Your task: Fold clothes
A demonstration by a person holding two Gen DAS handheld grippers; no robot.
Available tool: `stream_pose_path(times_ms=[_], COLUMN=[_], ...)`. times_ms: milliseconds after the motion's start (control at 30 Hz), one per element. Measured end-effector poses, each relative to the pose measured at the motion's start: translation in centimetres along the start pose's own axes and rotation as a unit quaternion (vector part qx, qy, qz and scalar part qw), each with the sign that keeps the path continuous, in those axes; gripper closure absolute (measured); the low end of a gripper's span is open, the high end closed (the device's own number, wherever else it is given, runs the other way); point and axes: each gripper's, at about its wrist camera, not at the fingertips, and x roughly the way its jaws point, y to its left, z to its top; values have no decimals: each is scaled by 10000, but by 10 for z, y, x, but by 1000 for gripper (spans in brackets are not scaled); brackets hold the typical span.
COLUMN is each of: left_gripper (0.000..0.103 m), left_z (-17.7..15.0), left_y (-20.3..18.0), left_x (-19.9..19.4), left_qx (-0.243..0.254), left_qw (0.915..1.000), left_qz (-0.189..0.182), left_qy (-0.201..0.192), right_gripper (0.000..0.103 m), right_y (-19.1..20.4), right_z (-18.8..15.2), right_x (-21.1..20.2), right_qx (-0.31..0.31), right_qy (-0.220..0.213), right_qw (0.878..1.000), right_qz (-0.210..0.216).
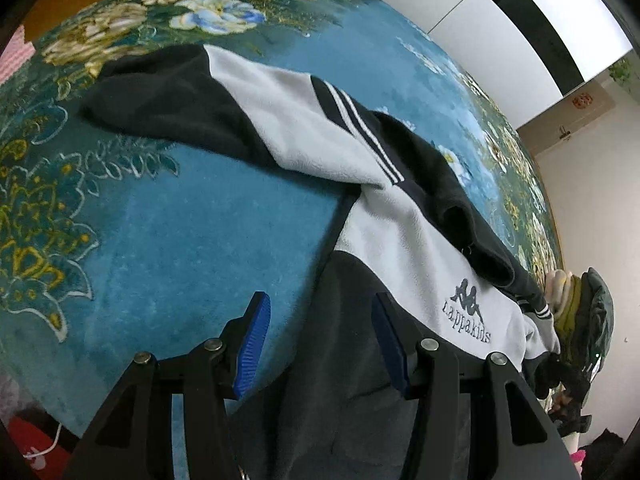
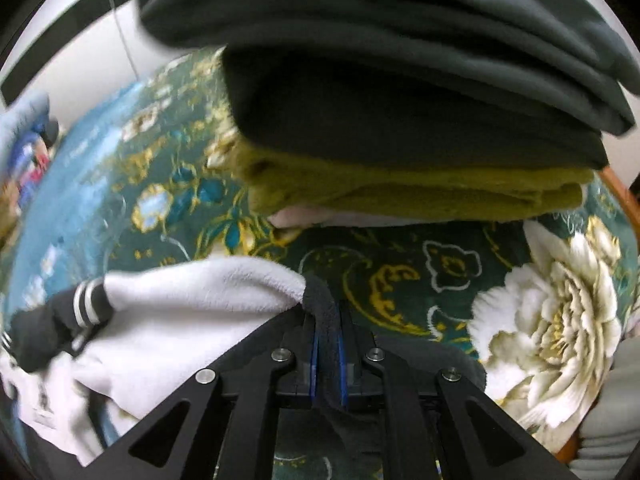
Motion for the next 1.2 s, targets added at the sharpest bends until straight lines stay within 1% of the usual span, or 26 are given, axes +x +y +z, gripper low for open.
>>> stream_pose_path(times_ms=[67,133,167,200,233,267,367,433,467,533,567,600,667,733,833,867,900,967,1000,1033,1067,1133,1200], left_gripper=[49,49,49,49,49,49,49,49,49,49,50,50,50,50,51,51,53,66,71,79,83,88,89], left_z=[1,4,6,9,12,16,30,40,43,49,51,52,54,61,74,76,79,84,89,94,99,116,135], left_y=[2,3,3,2,2,-2,-21,-41,-53,-79,-92,-106,-135,-155,-167,-172,-177,-187,-194,-202,-209,-224,-237], left_x=[6,12,16,19,23,28,41,51,57,73,79,85,97,116,147,153,158,168,169,170,172,174,180], left_qx=[-8,-7,-7,-14,-19,7,280,574,751,1126,1342,1646,2241,2562,2647,2649,2651,2654,2648,2642,2630,2476,2226], left_qw=[10000,9999,9998,9997,9995,9991,9978,9961,9944,9902,9879,9837,9723,9636,9601,9592,9583,9561,9561,9560,9560,9593,9647], left_qz=[-45,-106,-140,-211,-285,-390,-555,-592,-633,-641,-545,-475,-340,-398,-111,-205,-298,-486,-587,-688,-788,-963,-1085], left_qy=[52,88,107,129,153,186,242,301,384,521,547,556,575,657,897,961,1026,1145,1108,1071,1033,955,899], right_gripper=[92,88,77,55,45,33,29,26,24,24,24,23,23,23,23,23,23,23,23,23,23,23,23], right_y=[3,1,0,-2,-3,-5,-7,-3,0,7,10,14,22,33,52,59,65,76,82,86,86,88,84], right_z=[0,1,1,1,1,0,-11,-25,-33,-51,-60,-67,-81,-94,-106,-110,-113,-117,-120,-122,-124,-128,-131], right_x=[-3,-12,-19,-26,-36,-50,-93,-118,-123,-129,-130,-128,-120,-110,-96,-91,-88,-83,-80,-78,-76,-72,-71], right_qx=[-36,5,34,60,81,115,186,204,198,170,164,181,246,308,325,325,319,246,200,169,178,196,232], right_qy=[-9,-94,-150,-218,-353,-583,-1158,-1418,-1462,-1449,-1425,-1351,-1155,-953,-724,-652,-593,-527,-490,-454,-419,-348,-315], right_qw=[10000,9999,9998,9996,9992,9980,9926,9886,9876,9872,9872,9878,9887,9886,9869,9861,9853,9842,9836,9830,9827,9819,9818], right_qz=[-17,57,109,150,168,218,328,468,538,649,704,756,919,1121,1403,1494,1572,1673,1726,1772,1798,1849,1859])
